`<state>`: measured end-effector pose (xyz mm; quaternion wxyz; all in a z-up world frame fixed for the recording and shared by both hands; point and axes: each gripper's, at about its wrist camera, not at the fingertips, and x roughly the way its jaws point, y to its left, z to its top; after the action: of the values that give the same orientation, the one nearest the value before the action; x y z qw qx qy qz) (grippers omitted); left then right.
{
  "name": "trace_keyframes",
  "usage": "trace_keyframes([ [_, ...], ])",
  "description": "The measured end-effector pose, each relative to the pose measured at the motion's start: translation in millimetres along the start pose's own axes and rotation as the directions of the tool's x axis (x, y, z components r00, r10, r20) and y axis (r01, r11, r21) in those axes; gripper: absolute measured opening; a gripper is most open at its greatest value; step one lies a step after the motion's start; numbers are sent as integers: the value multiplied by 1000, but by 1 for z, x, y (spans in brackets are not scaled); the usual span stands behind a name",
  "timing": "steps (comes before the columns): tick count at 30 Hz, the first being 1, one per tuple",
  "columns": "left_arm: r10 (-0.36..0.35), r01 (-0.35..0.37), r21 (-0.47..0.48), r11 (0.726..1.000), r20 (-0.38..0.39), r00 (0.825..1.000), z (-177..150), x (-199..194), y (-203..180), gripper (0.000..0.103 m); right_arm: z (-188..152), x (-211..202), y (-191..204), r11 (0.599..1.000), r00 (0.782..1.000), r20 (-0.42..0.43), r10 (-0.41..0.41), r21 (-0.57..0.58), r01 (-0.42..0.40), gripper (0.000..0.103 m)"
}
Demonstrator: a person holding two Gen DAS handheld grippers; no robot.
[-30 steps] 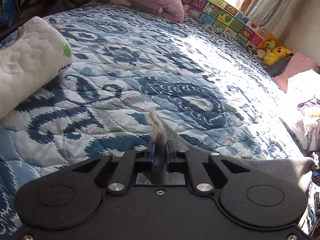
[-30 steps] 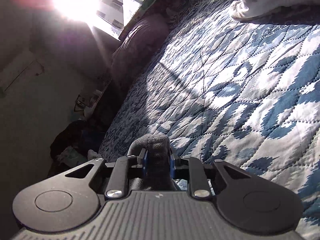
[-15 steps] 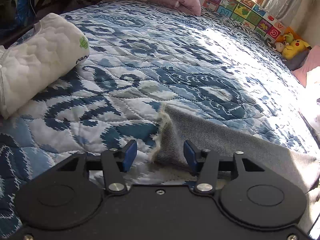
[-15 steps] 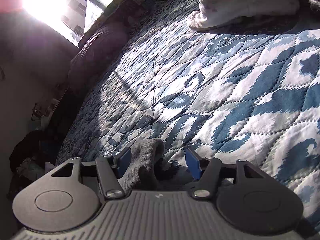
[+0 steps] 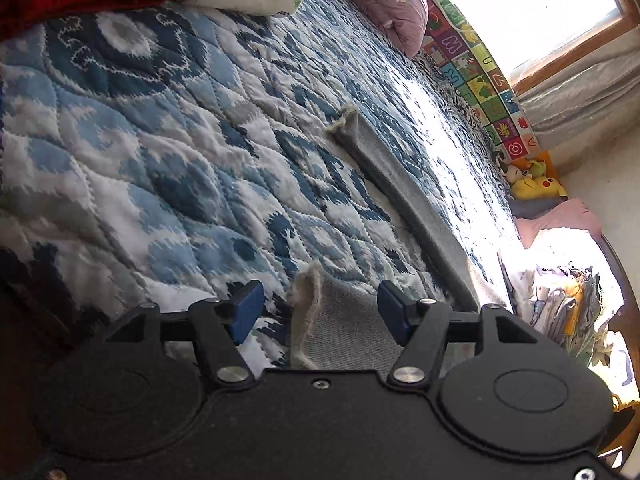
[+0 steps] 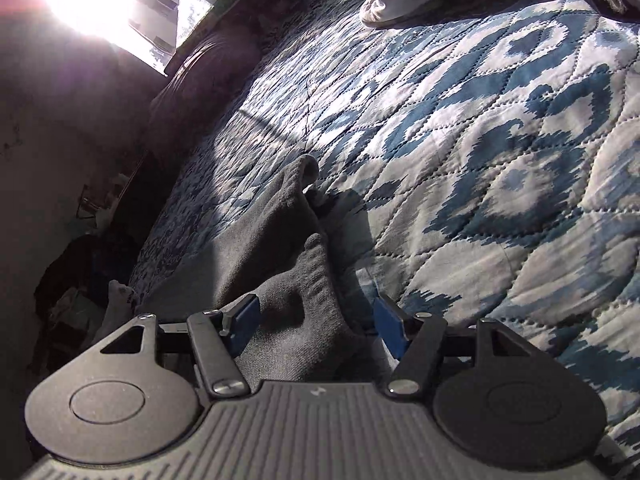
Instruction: Fold clothes
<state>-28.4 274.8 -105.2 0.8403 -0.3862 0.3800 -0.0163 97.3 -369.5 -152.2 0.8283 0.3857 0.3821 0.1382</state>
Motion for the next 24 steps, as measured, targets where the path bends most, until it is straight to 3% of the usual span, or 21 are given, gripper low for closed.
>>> trace_keyframes([
  [2,8,-8,9,1000,3,1000,-9,6,-4,62,-7,1,-1,999,1000,11,15,42,-16,56],
  [3,6,-6,15,1000,3,1000,-13,9,-6,59,-9,2,-1,999,1000,11,18,44,-19,43],
  [4,-8,8,27,1000,-1,1000,-14,12,-10,35,-12,3,0,999,1000,11,21,44,-21,33],
  [5,-10,10,47,999,-8,1000,-15,16,-15,12,-14,5,1,999,1000,10,23,44,-23,30],
  [6,4,-3,76,997,-5,1000,-15,19,-21,5,-16,5,3,999,1000,14,27,45,-27,29],
  [10,-36,28,93,995,79,996,-4,4,-33,4,-14,-19,11,996,995,87,58,62,-64,28],
  [14,10,-15,82,997,65,998,-1,6,-20,6,-18,-7,4,998,998,-18,-65,7,66,27],
  [20,85,-88,64,994,45,995,-13,20,-1,15,-20,-10,2,996,996,-17,-91,25,91,31],
  [24,156,-177,193,965,121,980,-12,4,-20,23,-21,-24,22,978,986,52,-161,-123,166,34],
])
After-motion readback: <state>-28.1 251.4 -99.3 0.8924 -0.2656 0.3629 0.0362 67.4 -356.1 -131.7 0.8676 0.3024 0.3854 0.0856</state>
